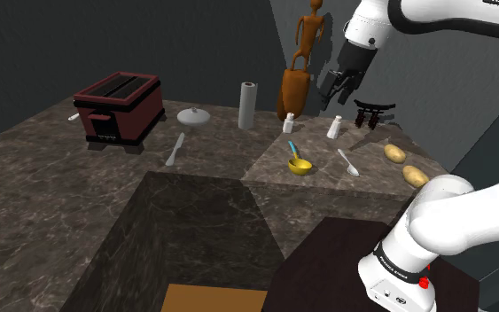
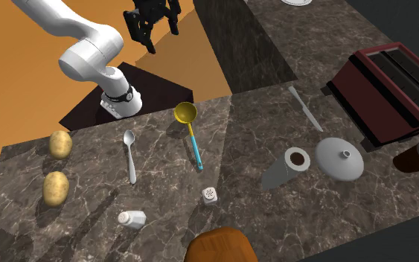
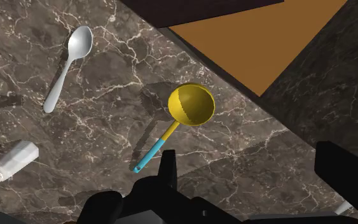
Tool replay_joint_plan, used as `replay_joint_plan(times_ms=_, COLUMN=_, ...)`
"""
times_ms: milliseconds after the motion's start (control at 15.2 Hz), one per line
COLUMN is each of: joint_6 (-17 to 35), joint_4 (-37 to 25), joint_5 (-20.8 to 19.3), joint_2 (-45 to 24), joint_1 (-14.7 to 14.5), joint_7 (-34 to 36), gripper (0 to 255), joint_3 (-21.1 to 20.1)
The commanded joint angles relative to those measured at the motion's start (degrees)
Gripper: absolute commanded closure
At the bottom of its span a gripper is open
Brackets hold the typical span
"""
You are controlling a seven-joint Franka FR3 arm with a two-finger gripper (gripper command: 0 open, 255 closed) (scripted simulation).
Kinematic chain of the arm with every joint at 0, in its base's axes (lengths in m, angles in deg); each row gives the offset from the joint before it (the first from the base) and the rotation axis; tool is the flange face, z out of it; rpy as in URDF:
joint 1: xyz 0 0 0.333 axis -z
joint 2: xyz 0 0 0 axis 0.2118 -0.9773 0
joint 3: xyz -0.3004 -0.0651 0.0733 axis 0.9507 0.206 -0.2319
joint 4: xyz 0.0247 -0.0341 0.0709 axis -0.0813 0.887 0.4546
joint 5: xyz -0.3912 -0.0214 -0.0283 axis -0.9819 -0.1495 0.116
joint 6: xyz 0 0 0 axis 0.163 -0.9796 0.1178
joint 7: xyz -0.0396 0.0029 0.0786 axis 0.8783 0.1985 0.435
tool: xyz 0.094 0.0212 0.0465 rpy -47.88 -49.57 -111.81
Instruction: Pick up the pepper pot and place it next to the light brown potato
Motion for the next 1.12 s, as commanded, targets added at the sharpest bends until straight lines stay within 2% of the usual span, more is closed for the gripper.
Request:
replay_joint_plan(times_ms=0, joint_6=0.0, joint_4=0.0, joint_5=0.0, joint_2=0.0, joint_1=0.0, joint_7=0.0, gripper=0, joint_3=0.0)
replay_joint_plan(times_ms=528, joint_6=7.52, joint_4=-3.29, joint_5=-3.01, joint_2=-12.98, joint_1=1.89, joint_7=-8.03, gripper=0, joint_3=6.26)
replay_joint_plan(times_ms=1056, joint_6=12.95, joint_4=-11.19, joint_5=-3.54, joint_2=-28.4, joint_1=3.34, joint_7=-15.87, gripper=0, joint_3=11.62)
